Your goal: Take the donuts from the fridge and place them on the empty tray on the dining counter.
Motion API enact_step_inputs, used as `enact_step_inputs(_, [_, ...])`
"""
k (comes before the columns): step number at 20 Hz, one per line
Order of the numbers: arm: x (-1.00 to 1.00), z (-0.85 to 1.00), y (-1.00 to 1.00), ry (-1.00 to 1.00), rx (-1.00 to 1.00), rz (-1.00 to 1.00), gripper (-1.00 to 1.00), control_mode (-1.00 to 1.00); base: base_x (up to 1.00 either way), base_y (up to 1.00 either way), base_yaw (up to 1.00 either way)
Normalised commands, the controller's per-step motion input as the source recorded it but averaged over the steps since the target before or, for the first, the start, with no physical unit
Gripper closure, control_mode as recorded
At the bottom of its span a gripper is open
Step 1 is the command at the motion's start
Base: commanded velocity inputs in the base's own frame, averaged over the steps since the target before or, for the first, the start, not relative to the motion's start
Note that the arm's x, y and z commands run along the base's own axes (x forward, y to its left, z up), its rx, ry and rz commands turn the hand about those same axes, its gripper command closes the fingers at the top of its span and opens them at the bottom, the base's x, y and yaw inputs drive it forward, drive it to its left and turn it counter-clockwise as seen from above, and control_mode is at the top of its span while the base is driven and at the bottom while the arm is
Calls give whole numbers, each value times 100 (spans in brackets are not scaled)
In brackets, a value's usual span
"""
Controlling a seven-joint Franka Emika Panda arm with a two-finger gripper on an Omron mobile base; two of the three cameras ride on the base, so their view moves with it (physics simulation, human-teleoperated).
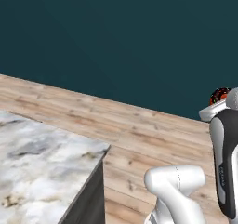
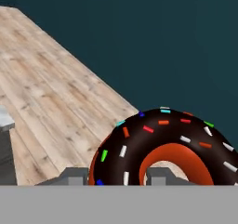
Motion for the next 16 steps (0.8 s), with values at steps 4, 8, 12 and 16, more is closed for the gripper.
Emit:
enact_step_inputs(4, [0,0,0,0,0,0,100,100,100,-23,56])
enact_step_inputs(8, [0,0,0,0,0,0,100,100,100,-16,64])
enact_step_inputs(12, [0,0,0,0,0,0,100,100,100,-15,71])
enact_step_inputs(16, [0,0,0,0,0,0,100,100,88,-70,56])
